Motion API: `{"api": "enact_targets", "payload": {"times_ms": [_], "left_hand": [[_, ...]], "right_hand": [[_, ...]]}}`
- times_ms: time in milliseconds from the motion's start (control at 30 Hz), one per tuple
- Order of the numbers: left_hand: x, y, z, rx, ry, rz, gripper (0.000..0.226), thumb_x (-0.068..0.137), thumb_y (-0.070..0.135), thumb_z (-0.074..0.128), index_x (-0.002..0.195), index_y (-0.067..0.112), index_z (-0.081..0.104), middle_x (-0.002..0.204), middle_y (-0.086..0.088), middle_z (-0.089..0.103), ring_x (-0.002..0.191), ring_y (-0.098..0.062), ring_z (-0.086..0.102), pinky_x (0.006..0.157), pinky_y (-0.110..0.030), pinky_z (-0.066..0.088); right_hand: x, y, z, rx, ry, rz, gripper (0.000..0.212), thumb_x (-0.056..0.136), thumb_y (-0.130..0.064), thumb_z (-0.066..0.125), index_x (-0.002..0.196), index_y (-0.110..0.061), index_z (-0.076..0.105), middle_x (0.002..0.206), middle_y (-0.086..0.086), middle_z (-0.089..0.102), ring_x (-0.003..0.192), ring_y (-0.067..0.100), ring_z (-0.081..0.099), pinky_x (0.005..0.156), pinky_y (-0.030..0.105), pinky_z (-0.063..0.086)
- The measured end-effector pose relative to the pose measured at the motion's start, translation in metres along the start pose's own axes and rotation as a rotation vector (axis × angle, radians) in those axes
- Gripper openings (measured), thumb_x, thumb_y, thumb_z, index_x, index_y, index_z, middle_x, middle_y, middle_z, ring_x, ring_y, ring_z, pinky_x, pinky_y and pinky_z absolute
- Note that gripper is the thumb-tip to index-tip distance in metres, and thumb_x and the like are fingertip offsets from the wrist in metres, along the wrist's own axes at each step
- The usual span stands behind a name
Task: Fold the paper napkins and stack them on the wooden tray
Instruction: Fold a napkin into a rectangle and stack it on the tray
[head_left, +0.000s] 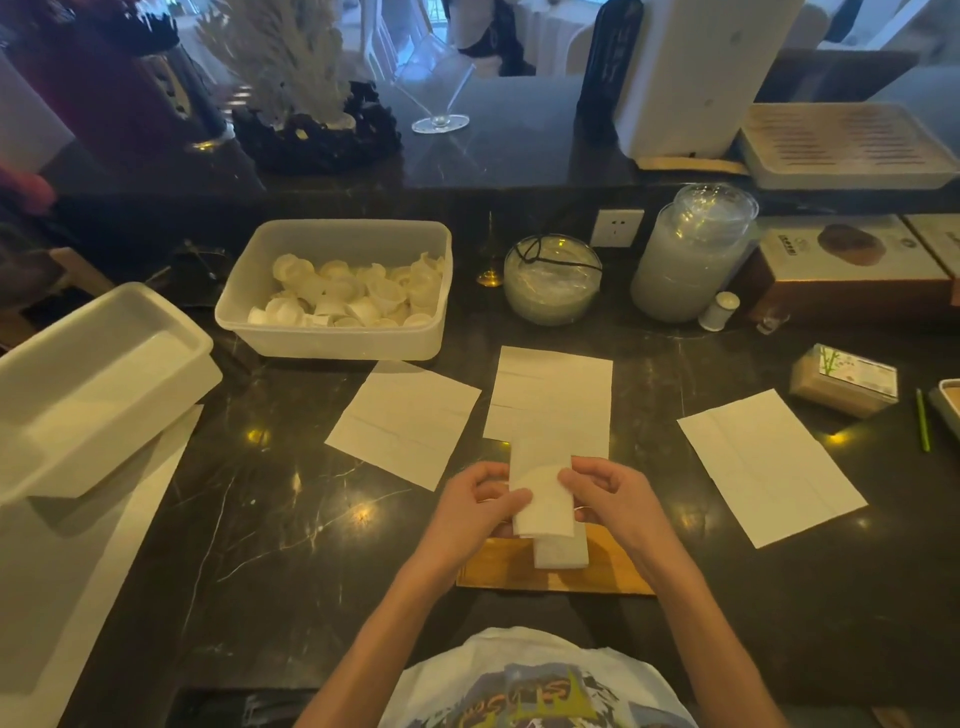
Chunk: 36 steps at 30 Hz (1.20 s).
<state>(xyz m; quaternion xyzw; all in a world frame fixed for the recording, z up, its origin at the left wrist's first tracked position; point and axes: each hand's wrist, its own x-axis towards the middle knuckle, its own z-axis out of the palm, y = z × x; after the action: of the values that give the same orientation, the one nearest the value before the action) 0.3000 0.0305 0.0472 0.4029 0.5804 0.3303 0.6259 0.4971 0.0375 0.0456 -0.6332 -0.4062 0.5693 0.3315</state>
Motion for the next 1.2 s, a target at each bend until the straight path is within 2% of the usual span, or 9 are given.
{"api": "enact_targets", "payload": {"times_ms": [200,400,533,633,733,833,933,1033,1200], "left_hand": [[0.008,-0.036,0.022,0.149,0.002,-0.115,0.027,0.092,0.019,0.074,0.11,0.029,0.057,0.113,-0.006,0.07,0.101,-0.017,0.073,0.069,-0.022,0.064],[0.024,-0.063,0.045,0.273,0.074,-0.189,0.016,0.097,0.019,0.067,0.11,0.02,0.056,0.113,-0.003,0.065,0.104,-0.018,0.069,0.061,-0.016,0.06],[0.032,-0.07,0.05,0.349,0.084,-0.197,0.014,0.099,0.023,0.065,0.108,0.023,0.055,0.109,0.001,0.063,0.098,-0.014,0.065,0.056,-0.012,0.055],[0.034,-0.075,0.052,0.378,0.101,-0.194,0.017,0.099,0.026,0.063,0.113,0.023,0.054,0.11,0.0,0.064,0.097,-0.016,0.067,0.053,-0.011,0.05],[0.033,-0.077,0.054,0.416,0.136,-0.171,0.027,0.102,0.03,0.058,0.126,0.018,0.054,0.111,0.002,0.062,0.095,-0.012,0.063,0.059,-0.011,0.048],[0.031,-0.079,0.055,0.452,0.176,-0.158,0.029,0.104,0.031,0.053,0.129,0.016,0.053,0.111,0.004,0.059,0.089,-0.004,0.057,0.061,-0.009,0.043],[0.029,-0.082,0.059,0.468,0.158,-0.16,0.024,0.105,0.027,0.052,0.125,0.014,0.054,0.121,-0.003,0.062,0.096,-0.008,0.058,0.063,-0.009,0.043],[0.027,-0.083,0.065,0.469,0.143,-0.17,0.026,0.104,0.025,0.052,0.128,0.013,0.053,0.126,-0.007,0.06,0.106,-0.015,0.06,0.064,-0.009,0.043],[0.029,-0.081,0.066,0.454,0.134,-0.173,0.028,0.104,0.024,0.053,0.129,0.012,0.052,0.126,-0.008,0.061,0.109,-0.019,0.062,0.065,-0.011,0.047]], "right_hand": [[0.006,0.051,-0.006,-0.155,0.067,0.025,0.029,0.097,-0.019,0.067,0.126,-0.017,0.068,0.108,-0.008,0.07,0.093,0.006,0.068,0.062,0.017,0.06],[0.018,0.084,-0.005,-0.323,0.143,0.036,0.034,0.097,-0.019,0.066,0.13,-0.012,0.066,0.109,-0.004,0.067,0.103,0.016,0.064,0.078,0.028,0.058],[0.022,0.091,-0.002,-0.415,0.155,0.039,0.038,0.098,-0.022,0.065,0.136,-0.014,0.061,0.104,-0.005,0.063,0.093,0.011,0.059,0.067,0.015,0.048],[0.022,0.094,-0.003,-0.41,0.159,0.041,0.04,0.1,-0.023,0.063,0.138,-0.014,0.059,0.105,-0.002,0.064,0.092,0.011,0.06,0.068,0.016,0.049],[0.022,0.095,-0.004,-0.345,0.15,0.055,0.04,0.104,-0.026,0.055,0.141,-0.013,0.057,0.128,0.005,0.066,0.111,0.017,0.061,0.084,0.028,0.057],[0.014,0.097,-0.005,-0.251,0.131,0.092,0.04,0.107,-0.027,0.045,0.143,-0.011,0.055,0.14,0.008,0.061,0.128,0.024,0.057,0.106,0.047,0.051],[0.002,0.095,-0.002,-0.097,0.052,0.197,0.05,0.109,-0.034,0.037,0.153,-0.012,0.04,0.155,0.006,0.047,0.141,0.026,0.044,0.117,0.043,0.038],[-0.007,0.09,0.007,0.056,-0.052,0.28,0.06,0.107,-0.045,0.03,0.159,-0.016,0.026,0.164,0.009,0.032,0.15,0.028,0.032,0.123,0.053,0.025],[-0.005,0.084,0.017,0.059,-0.11,0.309,0.071,0.101,-0.058,0.025,0.162,-0.024,0.009,0.17,0.001,0.016,0.154,0.023,0.02,0.126,0.051,0.018]]}}
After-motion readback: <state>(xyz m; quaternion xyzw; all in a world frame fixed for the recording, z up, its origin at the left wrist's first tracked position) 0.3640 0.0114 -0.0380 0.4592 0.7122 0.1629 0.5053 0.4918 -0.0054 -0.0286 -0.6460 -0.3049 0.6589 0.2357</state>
